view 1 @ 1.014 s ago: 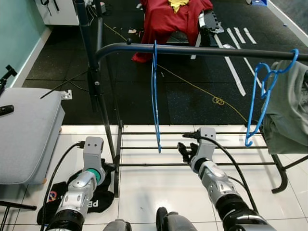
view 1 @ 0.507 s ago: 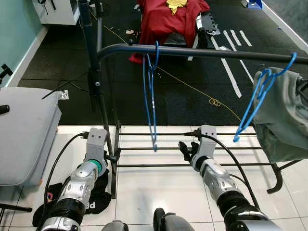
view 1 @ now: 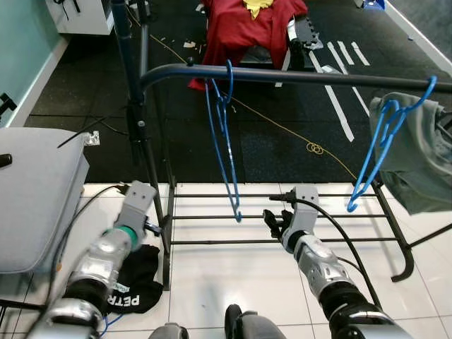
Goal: Hang hanger
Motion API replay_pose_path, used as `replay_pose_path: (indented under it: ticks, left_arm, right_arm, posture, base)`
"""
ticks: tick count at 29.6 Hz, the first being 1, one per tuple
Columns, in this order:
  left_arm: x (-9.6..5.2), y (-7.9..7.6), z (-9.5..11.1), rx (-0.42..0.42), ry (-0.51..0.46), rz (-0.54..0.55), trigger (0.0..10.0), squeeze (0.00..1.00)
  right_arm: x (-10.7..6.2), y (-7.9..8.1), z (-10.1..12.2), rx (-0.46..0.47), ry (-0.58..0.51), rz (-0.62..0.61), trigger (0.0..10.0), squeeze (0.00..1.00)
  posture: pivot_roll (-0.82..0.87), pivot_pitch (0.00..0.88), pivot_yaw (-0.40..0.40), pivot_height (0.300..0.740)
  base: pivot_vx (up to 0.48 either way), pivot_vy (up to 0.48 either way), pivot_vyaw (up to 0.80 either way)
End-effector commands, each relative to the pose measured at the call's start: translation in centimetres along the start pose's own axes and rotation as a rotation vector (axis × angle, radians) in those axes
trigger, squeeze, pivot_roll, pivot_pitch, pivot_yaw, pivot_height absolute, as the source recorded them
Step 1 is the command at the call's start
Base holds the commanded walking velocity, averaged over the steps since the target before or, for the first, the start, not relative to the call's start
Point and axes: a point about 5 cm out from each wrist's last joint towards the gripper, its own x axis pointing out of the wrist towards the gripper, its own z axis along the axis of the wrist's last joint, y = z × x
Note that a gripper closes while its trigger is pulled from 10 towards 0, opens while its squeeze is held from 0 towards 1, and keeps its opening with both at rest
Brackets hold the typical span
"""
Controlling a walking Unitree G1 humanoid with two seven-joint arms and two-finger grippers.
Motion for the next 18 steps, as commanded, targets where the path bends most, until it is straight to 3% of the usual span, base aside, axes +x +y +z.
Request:
replay_pose_path:
  ticks: [1, 6, 13, 18]
  left_arm:
    - [-0.2, -0.3, -0.9, 0.017, 0.023, -0.006, 10.0, 0.00]
    - [-0.2, 0.9, -1.0, 0.069, 0.032, 0.068, 10.0, 0.00]
    - [-0.1, 1.4, -1.3, 0.023, 0.075, 0.104, 10.0, 0.00]
    - [0.0, 1.8, -1.3, 0.096, 0.116, 0.125, 10.0, 0.00]
  right_arm:
    - [-0.2, -0.1, -0.6, 0.009, 0.023, -0.005, 10.0, 0.00]
    - [-0.5, -0.6, -1.0, 0.002, 0.029, -0.015, 10.0, 0.00]
    - [-0.7, -1.1, -0.9, -0.008, 0.029, -0.017, 10.0, 0.00]
    - [-0.7, -1.1, -0.8, -0.012, 0.029, -0.016, 10.0, 0.00]
  posture:
    - [0.00, 0.116, -0.014, 0.740]
    - [-0.03, 0.125, -0.031, 0.740]
    - [-0.05, 0.149, -0.034, 0.740]
    - [-0.05, 0.159, -0.036, 0.740]
  base:
    - [0.000, 0.000, 0.00]
    - [0.000, 0.000, 0.00]
    - [0.000, 0.000, 0.00]
    - [0.000, 0.000, 0.00]
